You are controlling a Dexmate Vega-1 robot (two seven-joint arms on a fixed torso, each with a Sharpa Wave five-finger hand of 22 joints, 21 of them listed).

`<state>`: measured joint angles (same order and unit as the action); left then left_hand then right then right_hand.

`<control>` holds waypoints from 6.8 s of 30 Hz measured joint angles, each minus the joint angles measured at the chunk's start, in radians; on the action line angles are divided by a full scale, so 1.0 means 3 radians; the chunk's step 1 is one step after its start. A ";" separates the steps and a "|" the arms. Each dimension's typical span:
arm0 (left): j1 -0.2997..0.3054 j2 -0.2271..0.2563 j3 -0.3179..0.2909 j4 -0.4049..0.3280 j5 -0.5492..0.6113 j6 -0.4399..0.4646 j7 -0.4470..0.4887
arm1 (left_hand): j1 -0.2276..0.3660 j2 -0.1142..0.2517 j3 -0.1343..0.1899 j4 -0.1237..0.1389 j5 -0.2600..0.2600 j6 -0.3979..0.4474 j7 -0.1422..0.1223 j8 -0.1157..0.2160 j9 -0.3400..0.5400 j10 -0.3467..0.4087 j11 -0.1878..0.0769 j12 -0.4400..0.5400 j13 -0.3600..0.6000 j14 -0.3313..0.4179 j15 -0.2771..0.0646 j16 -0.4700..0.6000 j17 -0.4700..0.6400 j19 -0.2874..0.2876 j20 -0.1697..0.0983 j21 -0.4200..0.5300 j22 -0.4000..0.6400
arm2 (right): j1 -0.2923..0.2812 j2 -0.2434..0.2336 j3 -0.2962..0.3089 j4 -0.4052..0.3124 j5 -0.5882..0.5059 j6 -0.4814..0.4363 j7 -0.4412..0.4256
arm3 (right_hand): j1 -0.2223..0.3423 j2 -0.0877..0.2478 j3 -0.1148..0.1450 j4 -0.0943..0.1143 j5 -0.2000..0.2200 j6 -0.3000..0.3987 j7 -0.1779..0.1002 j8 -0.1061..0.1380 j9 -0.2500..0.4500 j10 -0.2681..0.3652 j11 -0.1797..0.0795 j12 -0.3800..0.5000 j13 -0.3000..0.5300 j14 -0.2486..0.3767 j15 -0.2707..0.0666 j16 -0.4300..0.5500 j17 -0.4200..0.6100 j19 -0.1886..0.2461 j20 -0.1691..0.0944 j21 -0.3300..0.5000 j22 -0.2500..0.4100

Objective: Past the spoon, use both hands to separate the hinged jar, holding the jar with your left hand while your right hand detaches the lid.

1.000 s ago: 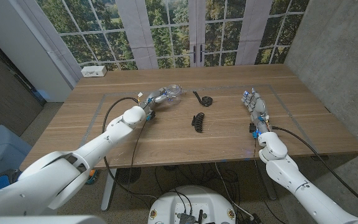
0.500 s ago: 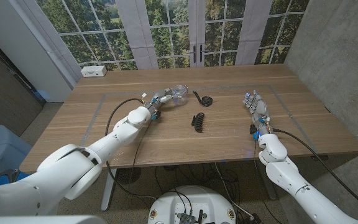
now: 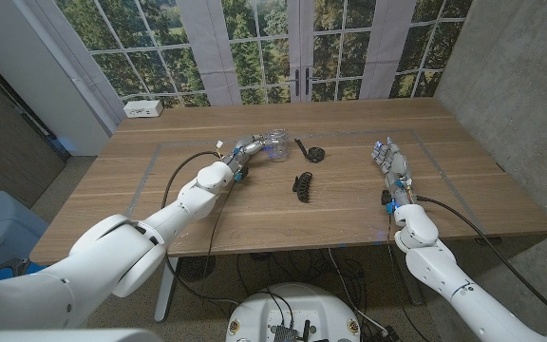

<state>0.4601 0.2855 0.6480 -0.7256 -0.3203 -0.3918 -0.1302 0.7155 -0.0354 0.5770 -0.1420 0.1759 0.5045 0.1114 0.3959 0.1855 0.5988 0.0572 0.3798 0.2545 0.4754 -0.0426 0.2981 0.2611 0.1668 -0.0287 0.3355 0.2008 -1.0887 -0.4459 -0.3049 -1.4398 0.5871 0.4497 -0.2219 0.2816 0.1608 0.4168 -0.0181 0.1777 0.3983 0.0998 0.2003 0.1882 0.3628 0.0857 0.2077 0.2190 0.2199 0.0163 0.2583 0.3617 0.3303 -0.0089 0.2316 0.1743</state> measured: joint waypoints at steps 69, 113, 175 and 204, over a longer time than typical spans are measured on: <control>-0.0344 0.0605 -0.0215 -0.0886 -0.0679 0.0652 -0.1534 | 0.0000 0.0000 0.0139 -0.0139 -0.0023 0.0126 0.0125 0.0019 0.0005 0.0126 0.0127 0.0063 0.0000 0.0226 0.0118 0.0117 0.0253 0.0530 0.0292 0.0329 0.0068 | -0.0287 0.0095 -0.0114 -0.0871 -0.1895 -0.0407 -0.1419 | 0.0422 0.0035 0.0212 -0.0423 0.0104 0.0088 -0.0150 0.0000 0.0000 0.0112 -0.0162 0.0000 -0.0018 0.0138 -0.0102 -0.0022 -0.0061 0.0143 -0.0024 -0.0024 0.0000; -0.0718 0.0717 -0.0145 -0.0671 -0.0859 0.1002 -0.2651 | -0.0001 0.0000 0.0178 -0.0178 -0.0020 0.0161 0.0161 0.0019 0.0005 0.0161 0.0161 0.0064 0.0000 0.0269 0.0161 0.0112 0.0228 0.0542 0.0280 0.0386 0.0059 | -0.0114 0.0270 -0.0716 -0.1242 -0.3377 -0.1686 -0.2412 | 0.0670 -0.0010 0.0286 -0.0525 0.0185 0.0083 -0.0347 0.0000 0.0000 0.0118 -0.0359 0.0000 -0.0017 0.0192 -0.0191 0.0016 -0.0052 0.0275 -0.0012 0.0003 0.0016; -0.1214 0.0148 -0.0427 0.0904 -0.1128 0.0964 -0.3742 | -0.0001 0.0000 0.0170 -0.0171 -0.0017 0.0183 0.0183 0.0019 0.0005 0.0184 0.0184 0.0064 0.0000 0.0299 0.0189 0.0078 0.0234 0.0541 0.0280 0.0462 0.0043 | 0.0546 0.0502 -0.1540 -0.0621 -0.4273 -0.2639 -0.2969 | 0.1288 -0.0515 0.0109 -0.0524 0.0011 0.0548 -0.0559 0.0172 0.0033 0.0585 -0.0595 0.0212 0.0125 0.0600 -0.0203 0.0301 0.0072 0.0620 0.0145 0.0092 0.0048; -0.1286 -0.0010 -0.0429 0.1085 -0.1012 0.0966 -0.3794 | -0.0001 0.0000 0.0164 -0.0166 -0.0016 0.0183 0.0183 0.0019 0.0005 0.0184 0.0184 0.0064 0.0000 0.0305 0.0195 0.0065 0.0246 0.0516 0.0280 0.0487 0.0044 | 0.0327 0.1416 -0.0684 0.0034 -0.5332 -0.1693 -0.2984 | 0.1984 -0.0667 -0.0198 -0.0500 0.0026 0.1286 -0.0726 0.0714 0.0233 0.1304 -0.0863 0.0789 0.0844 0.1103 -0.0232 0.1056 0.0852 0.0870 0.0035 0.0219 0.0085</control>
<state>0.0742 0.2824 0.5193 -0.4002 -0.6239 -0.1020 -1.2685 0.7153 -0.0354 0.6264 -0.1918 0.1710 0.5595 0.1663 0.4016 0.1871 0.6540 0.1124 0.3989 0.2545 0.5668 0.0160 0.3175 0.3351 0.3217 0.0552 0.4816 0.2140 -0.9907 -0.0212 -0.5102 -1.4297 -1.0126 -0.0581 -1.1170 0.8769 -0.0394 0.3574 -0.1682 0.1856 0.7841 -0.1180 0.4144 0.2582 0.7541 -0.1733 0.4444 0.4722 0.5507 -0.0535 0.5751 0.6174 0.5914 0.0017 0.2974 0.1997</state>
